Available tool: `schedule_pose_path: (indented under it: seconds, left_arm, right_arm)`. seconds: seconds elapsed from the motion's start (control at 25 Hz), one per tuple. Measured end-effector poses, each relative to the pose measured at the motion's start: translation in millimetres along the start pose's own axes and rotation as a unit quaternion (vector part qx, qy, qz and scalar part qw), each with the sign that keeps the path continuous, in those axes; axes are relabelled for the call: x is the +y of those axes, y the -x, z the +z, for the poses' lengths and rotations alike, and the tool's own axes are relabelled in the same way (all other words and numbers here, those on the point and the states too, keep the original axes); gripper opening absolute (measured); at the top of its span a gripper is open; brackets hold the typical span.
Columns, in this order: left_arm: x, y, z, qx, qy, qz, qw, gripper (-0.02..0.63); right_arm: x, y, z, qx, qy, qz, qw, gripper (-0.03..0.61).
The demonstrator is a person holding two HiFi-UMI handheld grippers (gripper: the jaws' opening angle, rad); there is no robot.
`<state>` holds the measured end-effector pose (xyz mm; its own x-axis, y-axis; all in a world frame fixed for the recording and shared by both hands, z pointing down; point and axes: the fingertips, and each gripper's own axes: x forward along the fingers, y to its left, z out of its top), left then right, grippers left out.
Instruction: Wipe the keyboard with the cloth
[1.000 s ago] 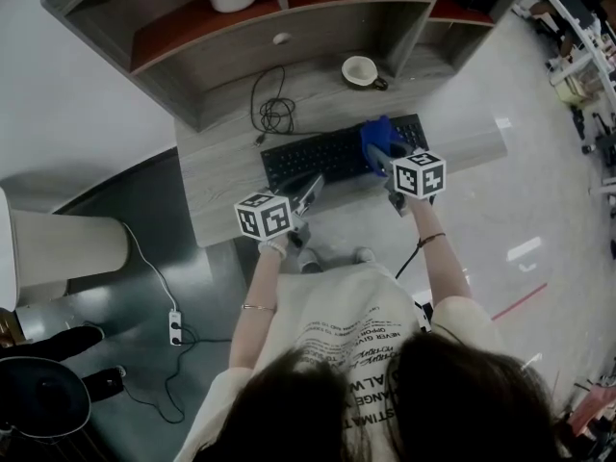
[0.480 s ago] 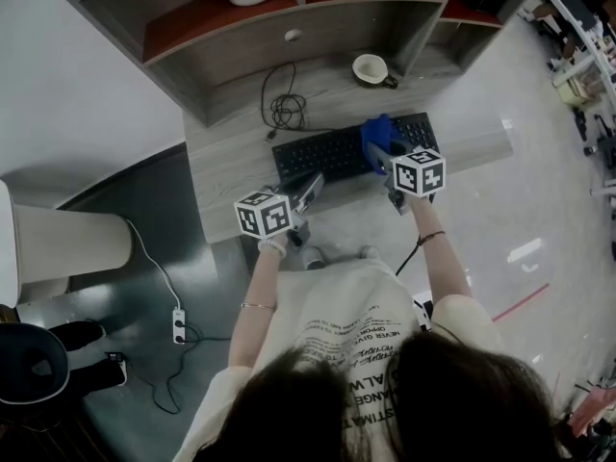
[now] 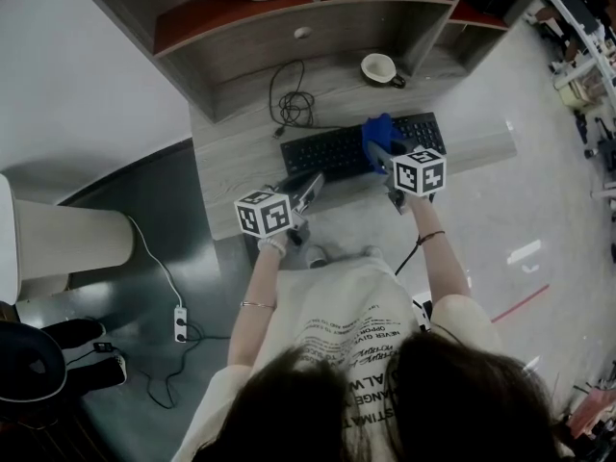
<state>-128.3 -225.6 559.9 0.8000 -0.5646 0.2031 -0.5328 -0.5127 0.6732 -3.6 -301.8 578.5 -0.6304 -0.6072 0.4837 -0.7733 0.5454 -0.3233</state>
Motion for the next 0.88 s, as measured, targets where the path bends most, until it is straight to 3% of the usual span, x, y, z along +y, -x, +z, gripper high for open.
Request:
schedule_pose_path:
  seconds: [0.88]
  left_arm:
    - [11,20,0,0.000,-0.001,0.004,1.0000,-0.003]
  right_arm:
    - [25,-14,0,-0.003,0.004,0.006,1.000,0.052]
